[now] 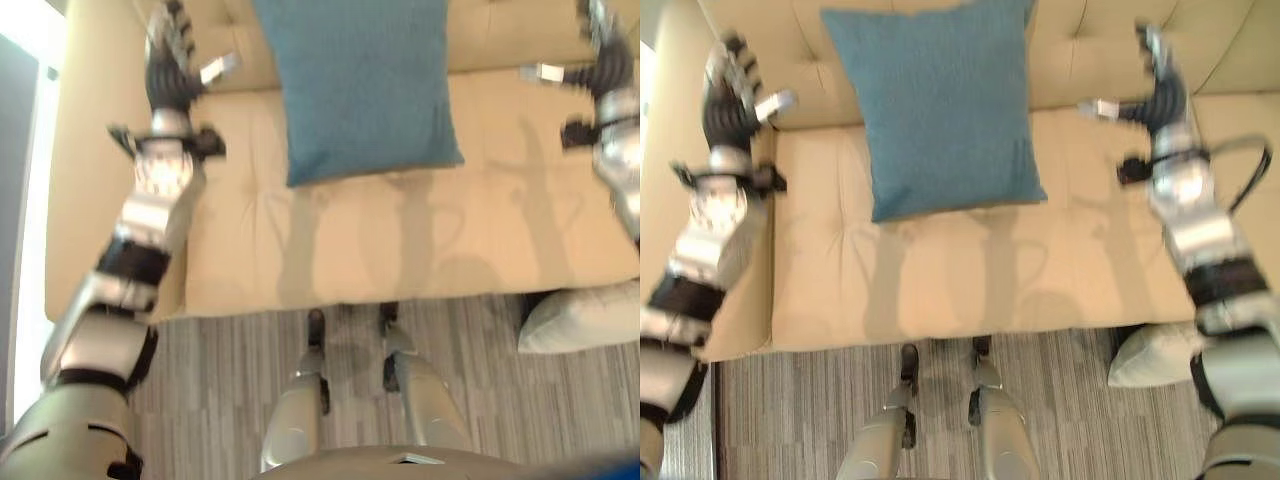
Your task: Pick up all the scattered cushions and arrange them neatly on the sofa.
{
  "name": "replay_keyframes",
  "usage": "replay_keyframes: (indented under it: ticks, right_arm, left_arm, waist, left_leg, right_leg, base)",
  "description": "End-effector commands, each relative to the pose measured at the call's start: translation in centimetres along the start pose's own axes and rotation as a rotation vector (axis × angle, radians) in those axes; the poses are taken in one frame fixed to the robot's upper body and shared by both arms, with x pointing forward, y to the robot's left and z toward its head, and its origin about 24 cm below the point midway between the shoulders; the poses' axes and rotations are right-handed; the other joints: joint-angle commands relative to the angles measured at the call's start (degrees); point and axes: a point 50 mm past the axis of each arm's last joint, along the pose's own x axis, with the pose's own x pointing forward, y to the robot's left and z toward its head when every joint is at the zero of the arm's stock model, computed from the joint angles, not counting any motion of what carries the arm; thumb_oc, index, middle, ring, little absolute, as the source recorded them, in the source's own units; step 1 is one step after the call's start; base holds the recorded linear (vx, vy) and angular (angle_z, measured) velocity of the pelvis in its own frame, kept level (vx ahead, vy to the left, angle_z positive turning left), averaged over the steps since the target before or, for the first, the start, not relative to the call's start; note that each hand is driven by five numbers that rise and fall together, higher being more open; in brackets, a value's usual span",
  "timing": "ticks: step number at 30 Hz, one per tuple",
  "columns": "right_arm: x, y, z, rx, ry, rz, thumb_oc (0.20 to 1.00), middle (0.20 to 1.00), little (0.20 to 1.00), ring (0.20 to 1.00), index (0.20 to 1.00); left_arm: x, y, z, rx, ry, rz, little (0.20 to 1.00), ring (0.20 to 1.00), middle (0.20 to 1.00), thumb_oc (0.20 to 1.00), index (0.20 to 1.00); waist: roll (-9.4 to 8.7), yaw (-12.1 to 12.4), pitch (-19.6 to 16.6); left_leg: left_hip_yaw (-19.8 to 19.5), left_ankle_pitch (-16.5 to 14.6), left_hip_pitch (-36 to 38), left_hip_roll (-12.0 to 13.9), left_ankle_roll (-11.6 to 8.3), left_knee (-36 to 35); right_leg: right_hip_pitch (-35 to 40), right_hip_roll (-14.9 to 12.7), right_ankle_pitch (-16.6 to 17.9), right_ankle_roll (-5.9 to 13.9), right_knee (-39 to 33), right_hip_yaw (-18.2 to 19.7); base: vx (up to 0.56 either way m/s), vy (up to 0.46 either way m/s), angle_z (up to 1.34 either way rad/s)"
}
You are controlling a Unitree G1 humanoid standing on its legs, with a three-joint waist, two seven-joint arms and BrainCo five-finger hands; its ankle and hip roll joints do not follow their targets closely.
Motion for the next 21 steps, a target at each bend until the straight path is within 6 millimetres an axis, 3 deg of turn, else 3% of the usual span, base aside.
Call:
replay_keyframes:
  ticks: [1, 2, 5, 6, 7, 8, 9, 11, 12, 13, 14, 18, 21]
  right_arm:
    - [-2.7, 1.2, -4.1, 0.029, 0.109, 0.023, 1.000, 1.000, 1.000, 1.000, 1.000]
    - [-5.0, 2.0, -6.1, 0.016, 0.179, 0.068, 1.000, 1.000, 1.000, 1.000, 1.000]
    - [-9.0, 3.8, -9.8, 0.037, 0.337, 0.134, 1.000, 1.000, 1.000, 1.000, 1.000]
    - [-12.3, 5.4, -12.4, 0.071, 0.475, 0.176, 1.000, 1.000, 1.000, 1.000, 1.000]
    - [-12.3, 5.5, -12.5, 0.071, 0.476, 0.176, 1.000, 1.000, 1.000, 1.000, 1.000]
    - [-15.4, 7.4, -14.5, 0.101, 0.610, 0.215, 1.000, 1.000, 1.000, 1.000, 1.000]
    - [-16.5, 8.1, -15.3, 0.079, 0.656, 0.253, 1.000, 1.000, 1.000, 1.000, 1.000]
    - [-22.4, 11.5, -17.9, 0.084, 0.894, 0.350, 1.000, 1.000, 1.000, 1.000, 1.000]
    - [-22.4, 11.5, -17.9, 0.084, 0.893, 0.350, 1.000, 1.000, 1.000, 1.000, 1.000]
    - [-25.6, 12.6, -18.8, 0.073, 1.020, 0.400, 1.000, 1.000, 1.000, 1.000, 1.000]
    - [-25.6, 12.6, -18.8, 0.073, 1.019, 0.400, 1.000, 1.000, 1.000, 1.000, 1.000]
    - [-31.2, 13.6, -19.7, 0.053, 1.227, 0.471, 1.000, 1.000, 1.000, 1.000, 1.000]
    - [-33.8, 13.4, -19.9, 0.046, 1.319, 0.492, 1.000, 1.000, 1.000, 1.000, 1.000]
  left_arm:
    - [-2.4, -0.6, -2.0, -0.013, 0.029, -0.069, 1.000, 1.000, 1.000, 1.000, 1.000]
    - [-4.7, -0.6, -4.5, -0.034, 0.133, -0.076, 1.000, 1.000, 1.000, 1.000, 1.000]
    - [-9.4, -0.3, -9.0, -0.022, 0.346, -0.099, 1.000, 1.000, 1.000, 1.000, 1.000]
    - [-13.2, 0.0, -12.2, 0.020, 0.523, -0.114, 1.000, 1.000, 1.000, 1.000, 1.000]
    - [-13.2, 0.0, -12.2, 0.020, 0.523, -0.114, 1.000, 1.000, 1.000, 1.000, 1.000]
    - [-17.3, 0.1, -15.1, 0.043, 0.705, -0.121, 1.000, 1.000, 1.000, 1.000, 1.000]
    - [-18.7, 0.3, -16.0, 0.086, 0.768, -0.136, 1.000, 1.000, 1.000, 1.000, 1.000]
    - [-26.0, 0.2, -19.7, 0.183, 1.103, -0.159, 1.000, 1.000, 1.000, 1.000, 1.000]
    - [-26.0, 0.2, -19.7, 0.183, 1.103, -0.159, 1.000, 1.000, 1.000, 1.000, 1.000]
    - [-29.7, 0.4, -20.6, 0.186, 1.262, -0.124, 1.000, 1.000, 1.000, 1.000, 1.000]
    - [-29.7, 0.4, -20.6, 0.186, 1.262, -0.124, 1.000, 1.000, 1.000, 1.000, 1.000]
    - [-34.3, 0.7, -20.9, 0.247, 1.452, -0.138, 1.000, 1.000, 1.000, 1.000, 1.000]
    - [-36.7, 1.1, -20.6, 0.249, 1.543, -0.129, 1.000, 1.000, 1.000, 1.000, 1.000]
  waist:
    - [-1.52, -0.20, -4.77]
    - [-1.52, -0.32, -5.19]
    - [-1.51, -0.49, -6.17]
    - [-1.56, -0.68, -6.76]
    - [-1.58, -0.66, -6.72]
    - [-1.56, -0.55, -7.16]
    - [-1.59, -0.61, -7.77]
    - [-1.70, -0.49, -9.51]
    - [-1.70, -0.47, -9.45]
    - [-1.83, -0.34, -10.22]
    - [-1.82, -0.34, -10.21]
    - [-2.02, -0.23, -11.42]
    - [-2.08, -0.26, -11.94]
  left_leg:
    - [2.35, -0.13, 3.53, -1.25, -2.33, 0.24]
    - [2.37, -0.23, 4.68, -1.14, -2.27, 0.24]
    - [2.51, -0.34, 6.85, -1.09, -2.15, 0.24]
    - [2.65, -0.33, 8.28, -1.05, -2.06, 0.24]
    - [2.65, -0.35, 8.38, -1.04, -2.06, 0.24]
    - [2.82, -0.66, 9.88, -0.94, -1.87, 0.24]
    - [2.90, -0.62, 10.26, -0.91, -1.78, 0.24]
    - [3.49, -1.18, 12.54, -0.72, -1.36, 0.24]
    - [3.51, -1.20, 12.60, -0.71, -1.37, 0.24]
    - [3.58, -1.50, 13.78, -0.62, -1.08, 0.24]
    - [3.59, -1.51, 13.79, -0.62, -1.08, 0.24]
    - [3.74, -1.61, 15.69, -0.20, -0.99, 0.24]
    - [3.68, -1.55, 16.72, 0.26, -1.14, 0.24]
  right_leg:
    - [6.52, -3.06, -3.59, 7.07, 0.28, 1.98]
    - [7.64, -3.02, -3.99, 7.06, 0.28, 1.76]
    - [9.87, -2.98, -4.59, 6.95, 0.28, 1.52]
    - [11.35, -2.97, -4.70, 6.93, 0.28, 1.50]
    - [11.44, -2.97, -4.73, 6.93, 0.28, 1.51]
    - [13.07, -2.77, -5.04, 6.84, 0.28, 1.75]
    - [13.37, -2.82, -4.95, 6.87, 0.28, 1.75]
    - [15.25, -2.48, -5.36, 6.98, 0.28, 2.29]
    - [15.30, -2.48, -5.37, 6.98, 0.28, 2.31]
    - [16.28, -2.15, -5.64, 6.86, 0.28, 2.63]
    - [16.29, -2.15, -5.64, 6.86, 0.28, 2.63]
    - [18.23, -1.54, -6.25, 6.50, 0.28, 3.02]
    - [19.56, -1.09, -6.94, 6.13, 0.28, 2.96]
  base:
    - [0.10, -0.004, -0.01]
    - [0.07, 0.002, 0.00]
    - [0.03, 0.006, 0.01]
    - [0.00, 0.000, 0.00]
    - [-0.01, 0.005, 0.05]
    - [0.00, 0.000, 0.00]
    - [-0.03, -0.003, -0.03]
    - [-0.02, -0.006, -0.18]
    - [-0.01, -0.022, -0.20]
    - [-0.01, -0.016, -0.10]
    - [-0.02, -0.030, -0.07]
    - [-0.02, -0.050, -0.06]
    - [-0.02, -0.065, -0.04]
